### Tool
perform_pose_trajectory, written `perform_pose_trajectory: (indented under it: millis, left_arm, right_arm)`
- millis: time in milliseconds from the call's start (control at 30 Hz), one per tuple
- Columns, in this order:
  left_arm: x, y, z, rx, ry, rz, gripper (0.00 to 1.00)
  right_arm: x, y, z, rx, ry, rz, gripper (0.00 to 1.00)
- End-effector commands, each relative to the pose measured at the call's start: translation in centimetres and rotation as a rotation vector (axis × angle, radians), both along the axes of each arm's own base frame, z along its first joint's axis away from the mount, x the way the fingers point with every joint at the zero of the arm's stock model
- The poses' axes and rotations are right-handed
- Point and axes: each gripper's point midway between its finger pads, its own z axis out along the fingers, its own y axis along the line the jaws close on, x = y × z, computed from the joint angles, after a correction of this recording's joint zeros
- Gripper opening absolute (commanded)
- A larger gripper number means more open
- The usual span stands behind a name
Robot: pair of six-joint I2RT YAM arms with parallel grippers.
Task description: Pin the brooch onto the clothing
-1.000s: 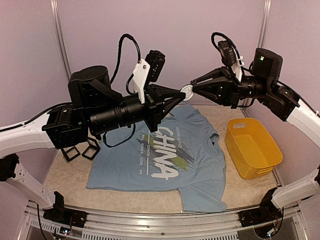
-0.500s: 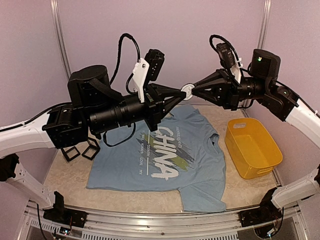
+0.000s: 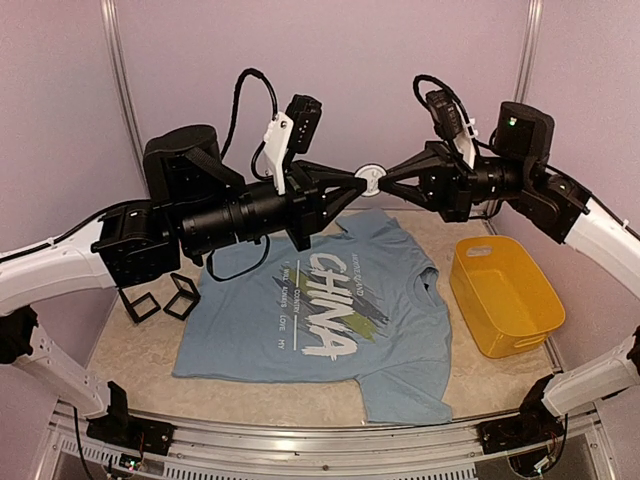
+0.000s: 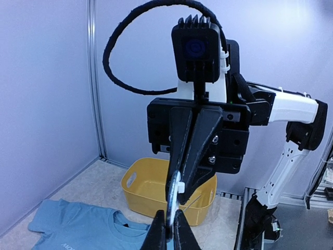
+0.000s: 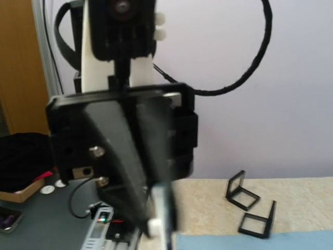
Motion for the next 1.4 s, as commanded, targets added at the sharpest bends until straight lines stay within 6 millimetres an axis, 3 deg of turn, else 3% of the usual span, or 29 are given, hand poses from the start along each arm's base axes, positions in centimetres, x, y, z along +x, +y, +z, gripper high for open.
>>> perform_pose_trajectory:
  millis: [0,33,100,200,300,433,567,733,800,833,867,933,1000,1033,1100,1133,1267,1367]
  left_arm:
    - [2.2,0.3,-1.1,-0.019,0.06,0.061,0.62]
    - [3.3,0.9,-1.5,-0.018,0.076,0.112,0.79]
    - [5.7,2.5,-2.7,-0.02,0.12,0.228,0.94]
    - [9.7,5.6,-6.3,0.001,0.225,0.418,0.98]
    - [13.2,8.3,-13.5,0.081,0.44,0.539,0.95]
    - [14.3,11.1,-27.1,0.248,0.719,0.668,0.88]
    - [12.9,13.0,-35.3,0.374,0.836,0.744,0.84]
    - [11.8,16.5,-41.1,0.502,0.906,0.872,0.81]
    - [11.8,18.2,-42.4,0.534,0.934,0.935,0.8]
    - [12.1,18.0,-42.1,0.537,0.917,0.934,0.77]
    - [12.5,16.4,-40.7,0.537,0.856,0.885,0.72]
    - [11.8,9.6,-35.6,0.572,0.583,0.677,0.69]
    - [7.4,1.3,-31.6,0.645,0.306,0.353,0.75]
    - [5.6,-2.0,-31.0,0.675,0.227,0.215,0.77]
    - [4.7,-4.9,-32.2,0.719,0.191,0.107,0.76]
    - [5.1,-5.7,-34.3,0.766,0.212,0.083,0.74]
    - [5.8,-7.5,-39.1,0.856,0.209,0.049,0.71]
    - [6.6,-8.6,-39.8,0.866,0.182,0.043,0.7]
  right_arm:
    - [3.4,-0.6,-1.0,-0.014,0.037,-0.191,0.0]
    - [5.2,-1.0,-2.0,-0.037,0.059,-0.273,0.0]
    - [9.2,-2.6,-4.9,-0.085,0.133,-0.453,0.0]
    - [13.8,-5.6,-11.4,-0.167,0.295,-0.636,0.0]
    - [15.6,-7.4,-17.7,-0.241,0.421,-0.726,0.0]
    - [16.1,-9.3,-25.8,-0.349,0.558,-0.814,0.0]
    - [15.1,-10.3,-31.2,-0.404,0.653,-0.833,0.0]
    - [14.1,-11.2,-34.9,-0.48,0.685,-0.852,0.0]
    - [13.8,-11.6,-35.5,-0.502,0.688,-0.864,0.0]
    - [13.7,-11.7,-35.7,-0.506,0.684,-0.868,0.0]
    - [13.6,-11.8,-35.8,-0.509,0.68,-0.87,0.0]
    - [13.5,-11.9,-35.7,-0.509,0.666,-0.872,0.0]
    - [13.6,-12.0,-35.6,-0.5,0.648,-0.879,0.0]
    - [13.7,-12.0,-35.6,-0.501,0.64,-0.88,0.0]
    - [13.8,-12.1,-35.7,-0.508,0.632,-0.884,0.0]
    - [14.0,-12.1,-35.7,-0.51,0.628,-0.887,0.0]
    - [14.3,-12.0,-35.2,-0.49,0.621,-0.891,0.0]
    - [14.3,-11.7,-35.0,-0.479,0.62,-0.874,0.0]
